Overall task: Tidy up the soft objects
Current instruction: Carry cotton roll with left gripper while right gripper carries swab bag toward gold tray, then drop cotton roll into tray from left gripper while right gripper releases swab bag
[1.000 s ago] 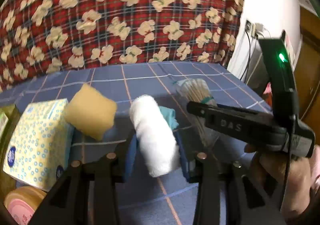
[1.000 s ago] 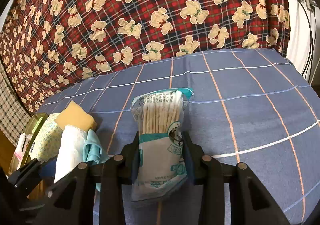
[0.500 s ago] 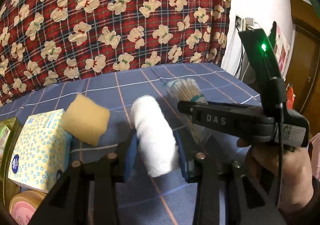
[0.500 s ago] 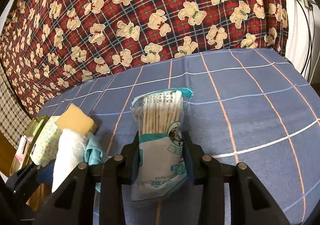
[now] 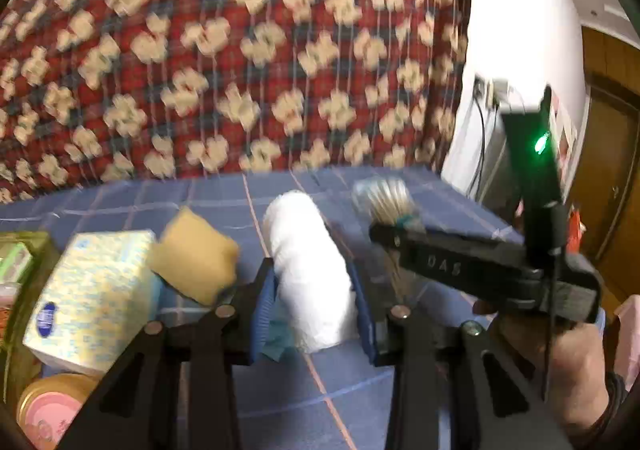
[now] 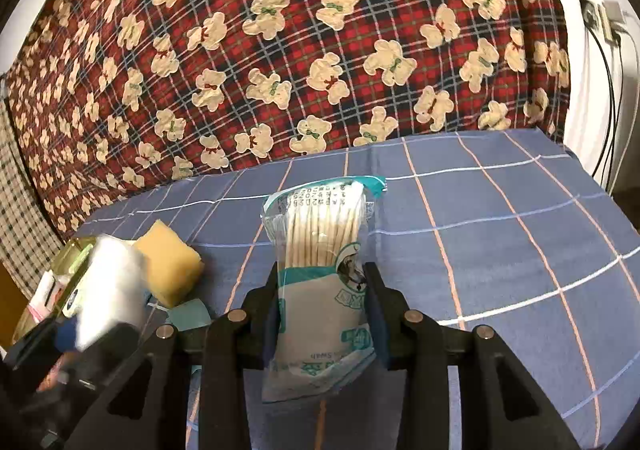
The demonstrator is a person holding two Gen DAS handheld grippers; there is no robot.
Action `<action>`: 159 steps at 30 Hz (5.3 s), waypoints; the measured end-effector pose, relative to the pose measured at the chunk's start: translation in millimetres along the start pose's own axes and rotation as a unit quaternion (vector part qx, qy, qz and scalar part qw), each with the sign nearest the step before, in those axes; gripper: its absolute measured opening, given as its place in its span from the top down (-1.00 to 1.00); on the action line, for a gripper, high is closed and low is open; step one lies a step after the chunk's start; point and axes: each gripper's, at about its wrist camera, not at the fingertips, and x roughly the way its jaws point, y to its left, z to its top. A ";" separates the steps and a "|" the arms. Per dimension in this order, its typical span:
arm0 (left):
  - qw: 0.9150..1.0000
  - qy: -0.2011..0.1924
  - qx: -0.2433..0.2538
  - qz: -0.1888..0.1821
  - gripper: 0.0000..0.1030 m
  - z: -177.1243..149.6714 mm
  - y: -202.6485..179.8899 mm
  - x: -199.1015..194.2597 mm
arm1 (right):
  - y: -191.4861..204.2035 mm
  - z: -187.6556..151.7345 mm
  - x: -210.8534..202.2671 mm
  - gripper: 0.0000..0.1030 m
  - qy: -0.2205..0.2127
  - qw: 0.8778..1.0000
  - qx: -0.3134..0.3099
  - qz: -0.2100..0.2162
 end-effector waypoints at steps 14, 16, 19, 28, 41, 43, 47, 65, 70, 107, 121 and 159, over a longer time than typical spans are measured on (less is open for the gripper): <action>0.996 -0.036 -0.072 -0.034 0.31 0.4 29.3 -10.3 | 1.8 -0.7 -11.9 0.22 -0.027 1.000 -0.004 -0.001; 0.995 -0.038 -0.081 -0.031 0.31 0.0 31.7 -10.1 | 0.8 -0.9 -12.5 0.22 -0.028 1.000 -0.002 0.000; 0.996 -0.048 -0.068 -0.026 0.31 -0.7 25.6 -13.6 | 1.2 -2.0 -16.3 0.22 -0.037 0.999 -0.005 0.002; 0.998 -0.069 -0.004 0.005 0.31 -1.1 1.8 -22.6 | 10.8 -4.2 -26.4 0.22 -0.059 0.998 -0.026 0.002; 0.998 -0.062 -0.010 0.028 0.31 -2.5 6.4 -22.9 | 40.3 -17.9 -53.3 0.22 -0.111 0.990 -0.083 -0.028; 0.998 -0.060 -0.009 0.031 0.31 -3.0 6.8 -23.5 | 44.3 -19.5 -56.2 0.22 -0.118 0.988 -0.090 -0.034; 0.997 -0.060 -0.006 0.037 0.31 -4.4 6.9 -25.6 | 50.3 -23.3 -62.0 0.22 -0.131 0.985 -0.102 -0.044; 0.997 -0.057 -0.032 0.042 0.31 -11.0 26.1 -41.1 | 59.4 -31.3 -76.6 0.22 -0.162 0.980 -0.100 -0.061; 0.996 -0.057 -0.049 0.039 0.31 -13.9 36.1 -47.7 | 64.7 -34.0 -79.0 0.22 -0.166 0.979 -0.101 -0.059; 0.989 -0.050 -0.098 0.099 0.31 1.6 162.2 -141.0 | 238.5 -5.3 -59.9 0.22 -0.101 0.974 -0.162 0.125; 0.983 -0.040 -0.116 0.136 0.31 -3.7 203.1 -158.7 | 296.0 -9.2 -47.3 0.22 -0.066 0.966 -0.187 0.168; 0.969 -0.017 -0.138 0.203 -0.65 -31.6 242.9 -197.0 | 299.4 -54.4 -39.3 -0.18 -0.009 0.961 -0.222 0.162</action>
